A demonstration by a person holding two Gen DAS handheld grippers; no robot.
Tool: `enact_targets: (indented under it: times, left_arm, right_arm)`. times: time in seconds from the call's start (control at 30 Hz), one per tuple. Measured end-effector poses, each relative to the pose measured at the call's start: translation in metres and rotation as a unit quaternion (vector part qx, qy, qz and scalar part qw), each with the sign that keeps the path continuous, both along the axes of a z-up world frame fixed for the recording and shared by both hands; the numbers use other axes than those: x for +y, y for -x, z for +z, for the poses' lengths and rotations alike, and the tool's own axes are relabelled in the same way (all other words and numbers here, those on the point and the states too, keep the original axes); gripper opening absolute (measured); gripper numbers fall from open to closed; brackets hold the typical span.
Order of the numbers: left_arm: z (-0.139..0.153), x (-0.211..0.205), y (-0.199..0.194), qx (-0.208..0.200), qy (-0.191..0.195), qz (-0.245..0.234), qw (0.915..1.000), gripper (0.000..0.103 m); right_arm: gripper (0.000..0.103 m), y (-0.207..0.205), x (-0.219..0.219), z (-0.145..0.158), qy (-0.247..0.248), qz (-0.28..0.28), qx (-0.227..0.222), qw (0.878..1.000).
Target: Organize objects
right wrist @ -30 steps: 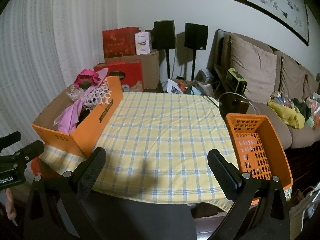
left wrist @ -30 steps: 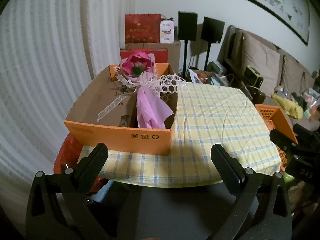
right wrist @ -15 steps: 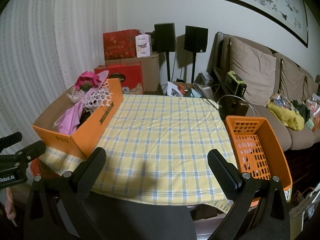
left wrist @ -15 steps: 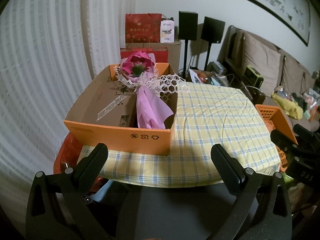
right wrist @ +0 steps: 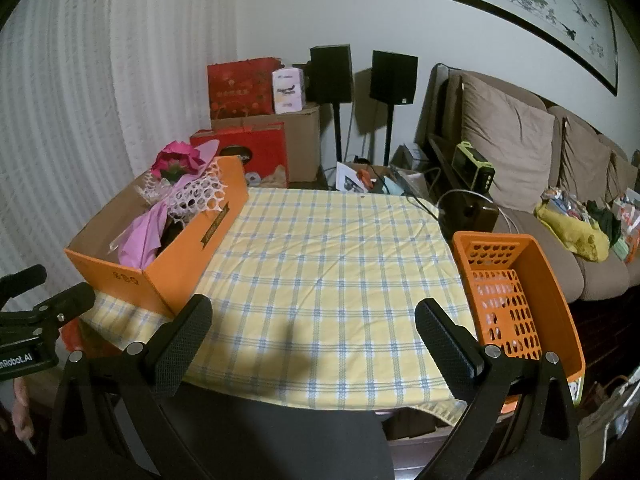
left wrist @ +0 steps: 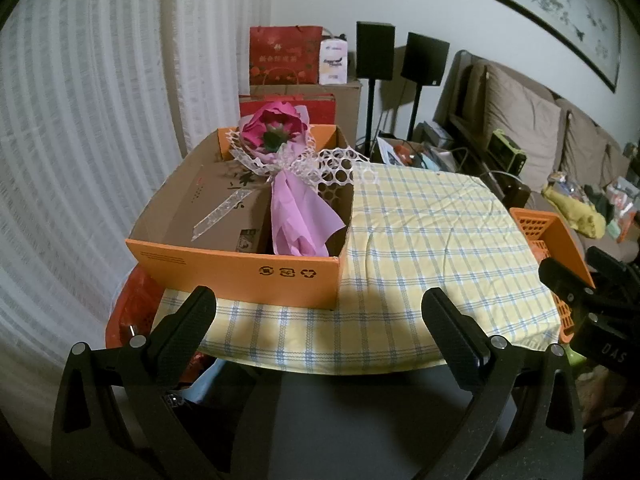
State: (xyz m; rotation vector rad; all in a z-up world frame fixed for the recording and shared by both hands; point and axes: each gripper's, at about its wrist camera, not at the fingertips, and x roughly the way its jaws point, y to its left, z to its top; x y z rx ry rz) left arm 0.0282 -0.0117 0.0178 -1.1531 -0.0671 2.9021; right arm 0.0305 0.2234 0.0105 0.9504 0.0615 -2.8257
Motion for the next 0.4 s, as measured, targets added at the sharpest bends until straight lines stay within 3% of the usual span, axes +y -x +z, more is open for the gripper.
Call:
enact_targets:
  times: [0.4]
  left_arm:
    - [0.0003,0.001,-0.0008,0.0,-0.002,0.002,1.0,0.103]
  right_arm:
    - [0.102,-0.0003,-0.0017,0.0007,-0.002,0.003,0.001,1.0]
